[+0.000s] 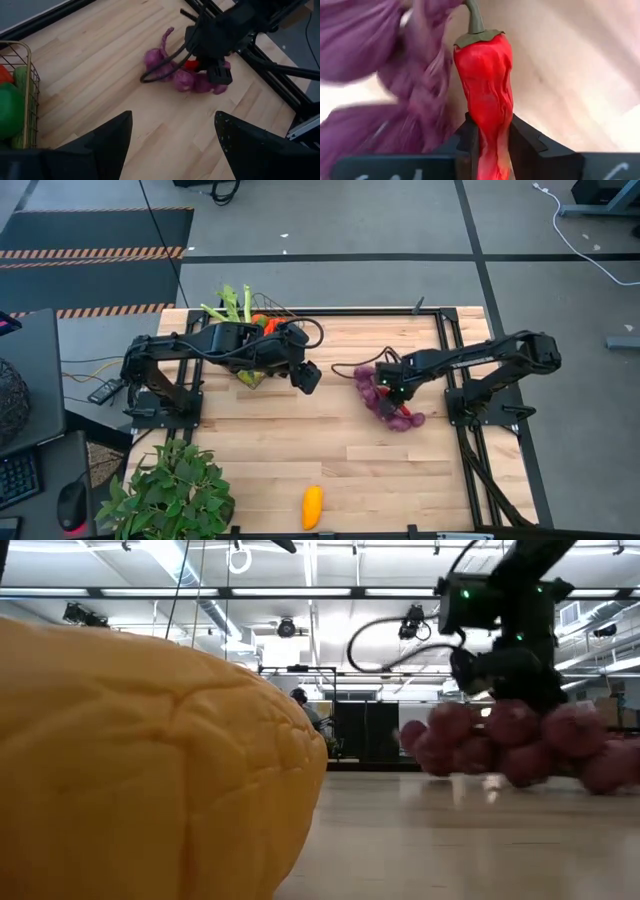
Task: Build produce basket
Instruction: Put the red chili pepper into the wire basket
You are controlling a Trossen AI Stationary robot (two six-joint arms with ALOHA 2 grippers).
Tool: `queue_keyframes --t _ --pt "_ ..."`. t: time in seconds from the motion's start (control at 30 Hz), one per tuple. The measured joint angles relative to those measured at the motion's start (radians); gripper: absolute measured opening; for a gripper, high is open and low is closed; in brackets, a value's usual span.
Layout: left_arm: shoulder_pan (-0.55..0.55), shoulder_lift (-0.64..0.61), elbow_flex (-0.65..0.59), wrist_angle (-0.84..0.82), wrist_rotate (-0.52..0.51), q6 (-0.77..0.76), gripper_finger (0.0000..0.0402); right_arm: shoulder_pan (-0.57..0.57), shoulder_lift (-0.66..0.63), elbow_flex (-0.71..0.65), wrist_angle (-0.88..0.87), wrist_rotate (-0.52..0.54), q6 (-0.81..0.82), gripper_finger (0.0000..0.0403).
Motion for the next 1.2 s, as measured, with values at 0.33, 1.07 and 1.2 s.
queue_keyframes --t 0.33,1.07,1.2 --pt "0.003 0.0 0.0 0.0 0.0 -0.025 0.0291 -0.011 -0.055 0.196 0.016 0.023 0.013 0.0084" --pt "0.01 0.0 -0.001 0.224 -0.087 -0.01 0.0291 -0.006 -0.068 0.337 0.583 -0.023 -0.011 0.0086" --pt "0.02 0.0 -0.001 0.232 -0.084 -0.004 0.0291 -0.006 -0.072 0.337 0.592 -0.022 0.018 0.0087"
